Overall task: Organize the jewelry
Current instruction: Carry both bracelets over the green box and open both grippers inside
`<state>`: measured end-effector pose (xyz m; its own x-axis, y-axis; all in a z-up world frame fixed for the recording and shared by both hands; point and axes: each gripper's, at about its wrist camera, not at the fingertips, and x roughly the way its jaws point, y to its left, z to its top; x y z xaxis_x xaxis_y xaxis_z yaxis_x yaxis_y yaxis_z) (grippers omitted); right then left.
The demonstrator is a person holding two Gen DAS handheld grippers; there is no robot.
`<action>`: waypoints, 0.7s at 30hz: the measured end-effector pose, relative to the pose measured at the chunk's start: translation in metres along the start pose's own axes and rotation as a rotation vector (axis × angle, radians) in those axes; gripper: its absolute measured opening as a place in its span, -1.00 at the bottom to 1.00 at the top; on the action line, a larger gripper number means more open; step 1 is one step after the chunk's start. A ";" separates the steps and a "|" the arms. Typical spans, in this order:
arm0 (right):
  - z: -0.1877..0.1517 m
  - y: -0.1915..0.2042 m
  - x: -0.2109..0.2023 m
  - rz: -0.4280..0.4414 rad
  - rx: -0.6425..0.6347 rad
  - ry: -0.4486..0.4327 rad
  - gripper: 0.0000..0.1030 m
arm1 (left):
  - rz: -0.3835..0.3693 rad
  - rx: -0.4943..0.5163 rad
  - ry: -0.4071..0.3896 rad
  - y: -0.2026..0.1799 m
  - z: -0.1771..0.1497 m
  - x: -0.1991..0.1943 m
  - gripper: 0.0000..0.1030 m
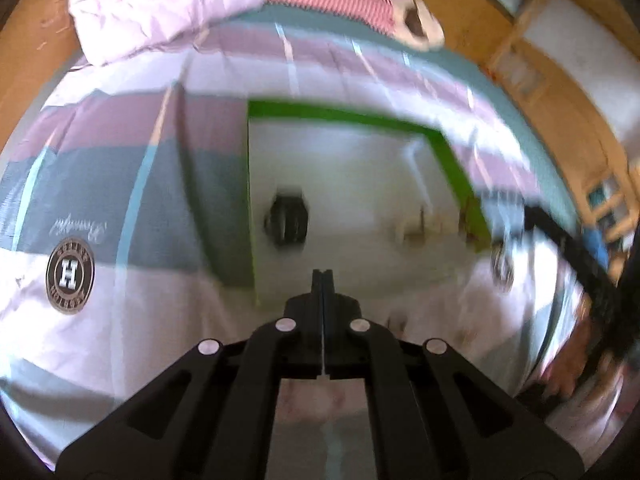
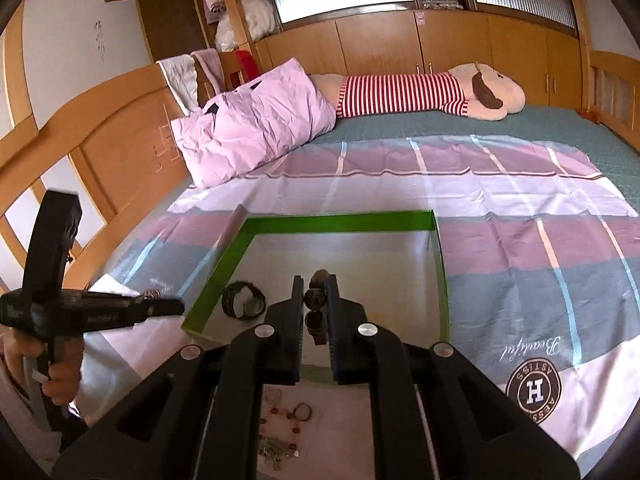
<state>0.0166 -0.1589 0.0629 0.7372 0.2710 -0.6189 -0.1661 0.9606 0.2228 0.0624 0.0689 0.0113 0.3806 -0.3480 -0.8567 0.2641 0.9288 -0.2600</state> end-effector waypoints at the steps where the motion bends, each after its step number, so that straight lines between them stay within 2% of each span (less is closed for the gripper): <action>1: -0.004 0.002 -0.001 0.009 -0.009 0.012 -0.80 | 0.052 0.031 0.035 -0.001 -0.013 0.004 -1.00; 2: -0.008 0.005 -0.001 0.017 -0.018 0.021 -0.80 | 0.110 0.055 0.074 -0.002 -0.024 0.011 -0.95; 4: -0.018 0.011 -0.002 0.038 -0.028 0.045 -0.80 | 0.139 0.052 0.138 0.003 -0.042 0.030 -0.75; 7: -0.031 0.017 -0.002 0.084 -0.020 0.091 -0.80 | 0.182 0.060 0.231 0.003 -0.062 0.057 -0.71; 9: -0.040 0.022 -0.002 0.091 -0.035 0.115 -0.80 | 0.211 0.113 0.239 -0.006 -0.068 0.068 -0.67; 10: -0.046 0.025 -0.001 0.091 -0.050 0.126 -0.80 | 0.216 0.129 0.229 -0.009 -0.068 0.070 -0.60; 11: -0.050 0.028 0.000 0.093 -0.061 0.137 -0.80 | 0.213 0.137 0.222 -0.011 -0.067 0.071 -0.43; 12: -0.054 0.031 0.001 0.095 -0.073 0.150 -0.80 | 0.208 0.135 0.223 -0.011 -0.067 0.072 -0.39; 16: -0.063 0.038 0.009 0.099 -0.095 0.183 -0.80 | 0.230 0.178 0.214 -0.017 -0.070 0.079 -0.40; 19: -0.066 0.041 0.012 0.091 -0.111 0.190 -0.80 | 0.214 0.167 0.207 -0.021 -0.074 0.075 -0.83; 21: -0.065 0.041 0.013 0.086 -0.113 0.188 -0.80 | 0.204 0.162 0.203 -0.021 -0.073 0.071 -0.86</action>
<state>-0.0237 -0.1125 0.0151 0.5838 0.3487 -0.7332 -0.3029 0.9314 0.2019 0.0187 0.0336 -0.0766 0.2597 -0.1096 -0.9595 0.3443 0.9388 -0.0140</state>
